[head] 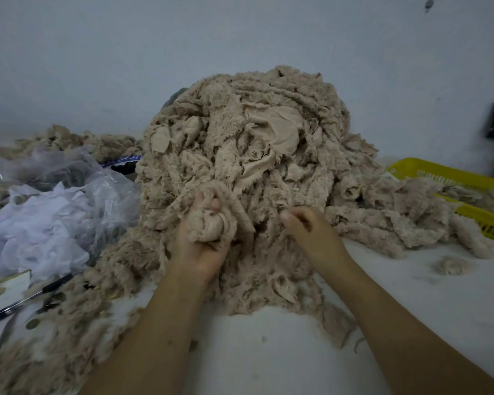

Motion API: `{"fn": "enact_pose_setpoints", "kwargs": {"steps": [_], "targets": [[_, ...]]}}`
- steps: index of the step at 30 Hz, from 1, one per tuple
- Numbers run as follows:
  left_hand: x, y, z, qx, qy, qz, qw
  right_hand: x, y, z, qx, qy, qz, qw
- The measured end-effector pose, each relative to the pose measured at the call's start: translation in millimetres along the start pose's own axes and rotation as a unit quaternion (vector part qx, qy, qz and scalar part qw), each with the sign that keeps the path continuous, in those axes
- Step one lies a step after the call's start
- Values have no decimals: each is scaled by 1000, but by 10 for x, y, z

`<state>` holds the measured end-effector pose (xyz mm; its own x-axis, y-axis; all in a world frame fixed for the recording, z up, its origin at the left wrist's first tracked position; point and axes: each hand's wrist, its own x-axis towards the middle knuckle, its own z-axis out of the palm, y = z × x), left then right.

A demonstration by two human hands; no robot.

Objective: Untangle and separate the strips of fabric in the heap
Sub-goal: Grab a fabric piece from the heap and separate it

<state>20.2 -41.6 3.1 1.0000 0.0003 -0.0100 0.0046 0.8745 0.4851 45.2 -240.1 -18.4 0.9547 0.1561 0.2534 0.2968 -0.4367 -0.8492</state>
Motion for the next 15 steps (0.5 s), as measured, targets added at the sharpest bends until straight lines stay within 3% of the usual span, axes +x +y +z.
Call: {"fn": "enact_pose_setpoints", "kwargs": {"steps": [2,5,9,13,15], "targets": [[-39,-48,26,53,-56,-22,997,-79,-83,64,12,-19,-72,997],[-115,-112,63,125,-117,-48,984,-150,-105,54,113,-2,-78,991],[-132,-184,73,242,-95,-52,964,-103,-105,46,91,-16,-46,995],[-96,-302,62,384,-35,-19,922,-107,-66,100,148,-64,-29,987],[-101,-319,64,453,-13,12,891,-93,-53,110,197,-48,-13,979]]}}
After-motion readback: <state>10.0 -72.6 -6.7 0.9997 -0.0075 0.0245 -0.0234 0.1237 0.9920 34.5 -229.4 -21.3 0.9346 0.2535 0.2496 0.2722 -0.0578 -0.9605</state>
